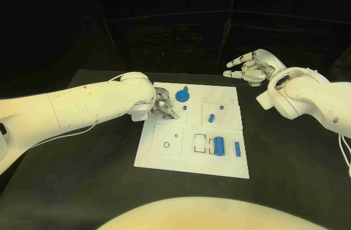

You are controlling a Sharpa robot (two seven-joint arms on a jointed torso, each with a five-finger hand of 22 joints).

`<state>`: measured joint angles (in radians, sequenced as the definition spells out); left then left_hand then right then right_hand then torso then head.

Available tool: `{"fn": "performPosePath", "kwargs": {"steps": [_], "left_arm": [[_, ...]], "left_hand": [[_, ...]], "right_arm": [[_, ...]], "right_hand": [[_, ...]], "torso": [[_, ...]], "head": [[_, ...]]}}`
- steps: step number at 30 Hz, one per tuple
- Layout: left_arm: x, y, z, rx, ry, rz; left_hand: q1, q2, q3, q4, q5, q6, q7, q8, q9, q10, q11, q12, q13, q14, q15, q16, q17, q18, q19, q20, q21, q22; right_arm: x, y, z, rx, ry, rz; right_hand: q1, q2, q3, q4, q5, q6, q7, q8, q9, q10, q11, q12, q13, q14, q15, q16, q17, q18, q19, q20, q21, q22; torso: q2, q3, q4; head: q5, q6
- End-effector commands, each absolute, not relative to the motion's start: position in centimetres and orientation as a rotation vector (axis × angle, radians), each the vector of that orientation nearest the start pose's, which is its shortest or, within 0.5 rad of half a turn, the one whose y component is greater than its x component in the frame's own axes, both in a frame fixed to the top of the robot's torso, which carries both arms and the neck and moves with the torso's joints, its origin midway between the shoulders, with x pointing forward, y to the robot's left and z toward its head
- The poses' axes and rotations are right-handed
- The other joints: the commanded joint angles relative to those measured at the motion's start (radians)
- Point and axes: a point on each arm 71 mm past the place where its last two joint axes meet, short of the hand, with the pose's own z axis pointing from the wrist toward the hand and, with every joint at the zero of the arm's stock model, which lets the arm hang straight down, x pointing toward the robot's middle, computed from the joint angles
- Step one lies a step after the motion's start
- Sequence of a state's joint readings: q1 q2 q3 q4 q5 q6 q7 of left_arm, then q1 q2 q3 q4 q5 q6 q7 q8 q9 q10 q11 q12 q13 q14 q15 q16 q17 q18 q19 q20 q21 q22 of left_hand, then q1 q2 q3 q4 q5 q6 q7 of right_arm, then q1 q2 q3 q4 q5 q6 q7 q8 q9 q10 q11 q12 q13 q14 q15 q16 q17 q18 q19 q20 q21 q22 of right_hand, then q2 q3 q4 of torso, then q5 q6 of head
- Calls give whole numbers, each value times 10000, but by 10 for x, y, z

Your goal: Assemble the parts on the task board

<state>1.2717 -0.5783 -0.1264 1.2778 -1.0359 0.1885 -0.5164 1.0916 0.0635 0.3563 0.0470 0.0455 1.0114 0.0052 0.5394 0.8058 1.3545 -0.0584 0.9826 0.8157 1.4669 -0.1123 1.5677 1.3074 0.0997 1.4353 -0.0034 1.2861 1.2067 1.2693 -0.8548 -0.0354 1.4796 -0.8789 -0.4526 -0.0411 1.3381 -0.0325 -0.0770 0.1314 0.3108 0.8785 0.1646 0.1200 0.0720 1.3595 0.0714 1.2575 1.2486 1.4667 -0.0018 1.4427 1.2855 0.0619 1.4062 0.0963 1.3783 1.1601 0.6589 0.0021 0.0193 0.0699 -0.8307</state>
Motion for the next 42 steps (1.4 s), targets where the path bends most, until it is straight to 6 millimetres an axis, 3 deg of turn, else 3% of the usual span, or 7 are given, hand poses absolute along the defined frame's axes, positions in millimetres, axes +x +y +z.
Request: {"fn": "performPosePath", "kwargs": {"steps": [1, 16, 24, 42], "left_arm": [[514, 154, -238, -718, 24380, -3451], [515, 150, -238, -513, 24664, -3418], [516, 151, -239, -553, 24678, -3413], [517, 152, -239, -582, 24699, -3418]], "left_hand": [[-170, -27, 1132, -1052, 24, 63, 2, 60, -8, 50, -26, 9, -8, 1039, 9, 31, 2634, -187, 41, 24, 10, -8], [-514, -26, 1232, -906, 27, 109, -4, 71, 2, 90, -28, 85, 74, 1039, 14, 31, 2634, -192, 46, 31, 20, 29], [-1261, -17, 1312, -472, 31, 172, -8, 54, -11, 114, -26, 132, 110, 1039, 20, 31, 2634, -197, 58, 41, 37, 82], [-2148, -400, 1249, -80, 28, 247, -26, 60, 1, 127, -38, 176, 139, 1039, 6, 31, 2634, -201, 71, 32, 47, 139]], "right_arm": [[511, -229, -149, 4355, 15855, 8689], [511, -229, -149, 4346, 15868, 8697], [511, -229, -149, 4340, 15868, 8704], [512, -228, -149, 4334, 15869, 8710]], "right_hand": [[-33, 42, -58, -28, 28, 45, -54, 64, -13, -15, -25, -18, -15, 469, -98, -39, 4, 188, -7, -40, -35, -12], [-33, 42, -58, -28, 28, 45, -54, 64, -13, -15, -25, -18, -15, 469, -98, -39, 4, 188, -7, -40, -35, -12], [-33, 42, -58, -28, 28, 45, -54, 64, -13, -15, -25, -18, -15, 469, -98, -39, 4, 188, -7, -40, -35, -12], [-39, 52, -80, -20, 37, 43, -57, 73, -14, -4, -28, -3, -9, 470, -101, -48, -4, 187, 1, -44, -41, -13]], "torso": [[5, 3, -11], [-3, -3, 10], [-4, -4, 8], [-2, -5, 5]], "head": [[6, -8], [-25, -39], [-25, -24], [-38, -16]]}}
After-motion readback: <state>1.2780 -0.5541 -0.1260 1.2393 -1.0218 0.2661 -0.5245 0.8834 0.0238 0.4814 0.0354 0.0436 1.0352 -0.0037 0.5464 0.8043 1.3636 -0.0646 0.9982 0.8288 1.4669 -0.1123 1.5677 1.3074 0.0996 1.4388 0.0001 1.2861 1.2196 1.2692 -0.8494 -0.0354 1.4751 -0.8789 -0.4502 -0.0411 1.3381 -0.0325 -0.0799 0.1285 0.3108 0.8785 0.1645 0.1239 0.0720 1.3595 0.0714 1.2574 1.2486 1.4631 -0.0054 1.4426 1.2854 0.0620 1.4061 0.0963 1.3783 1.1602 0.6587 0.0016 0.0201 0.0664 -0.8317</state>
